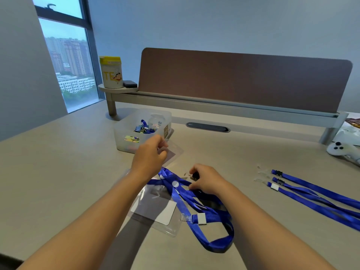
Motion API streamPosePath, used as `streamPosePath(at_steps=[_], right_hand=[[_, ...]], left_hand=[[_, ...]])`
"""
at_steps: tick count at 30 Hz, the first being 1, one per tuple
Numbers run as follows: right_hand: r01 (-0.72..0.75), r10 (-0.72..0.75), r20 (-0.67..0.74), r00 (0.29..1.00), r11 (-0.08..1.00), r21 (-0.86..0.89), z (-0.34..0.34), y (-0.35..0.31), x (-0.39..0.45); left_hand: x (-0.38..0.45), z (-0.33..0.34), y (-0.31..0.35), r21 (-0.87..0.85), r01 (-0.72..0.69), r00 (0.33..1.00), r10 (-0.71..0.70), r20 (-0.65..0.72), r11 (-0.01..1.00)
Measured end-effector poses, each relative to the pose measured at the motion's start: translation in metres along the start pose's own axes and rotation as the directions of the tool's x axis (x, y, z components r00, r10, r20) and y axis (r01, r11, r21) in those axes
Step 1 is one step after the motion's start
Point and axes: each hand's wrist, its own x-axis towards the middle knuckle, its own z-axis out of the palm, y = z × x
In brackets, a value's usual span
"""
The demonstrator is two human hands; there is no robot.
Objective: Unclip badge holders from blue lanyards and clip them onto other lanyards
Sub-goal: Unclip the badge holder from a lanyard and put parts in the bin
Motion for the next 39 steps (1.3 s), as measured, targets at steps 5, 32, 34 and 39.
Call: streamPosePath(at_steps=[5,32,34,39], right_hand=[[0.006,-0.014,-0.122,0.992,0.998,-0.061,0.001,0.000,0.006],[0.229,0.033,-0.274,0.961,0.456,0.860,-0.098,-0.138,0.154],[0.168,0.071,-0.242,0.968,0.534,0.828,-0.083,-0.138,0.175],[0.093,0.085,-0.188,0.978,0.630,0.771,-0.052,-0.140,0.205]], left_hand=[[0.002,-0.002,-0.001,0.015,0.010,1.000,-0.010,-0.004,1.000],[0.145,-0.085,-0.042,-0.291,0.157,0.908,-0.254,-0.333,0.944],[0.150,-0.087,-0.053,-0.291,0.166,0.903,-0.264,-0.339,0.942],[0.155,-0.086,-0.069,-0.279,0.173,0.909,-0.262,-0.323,0.945]])
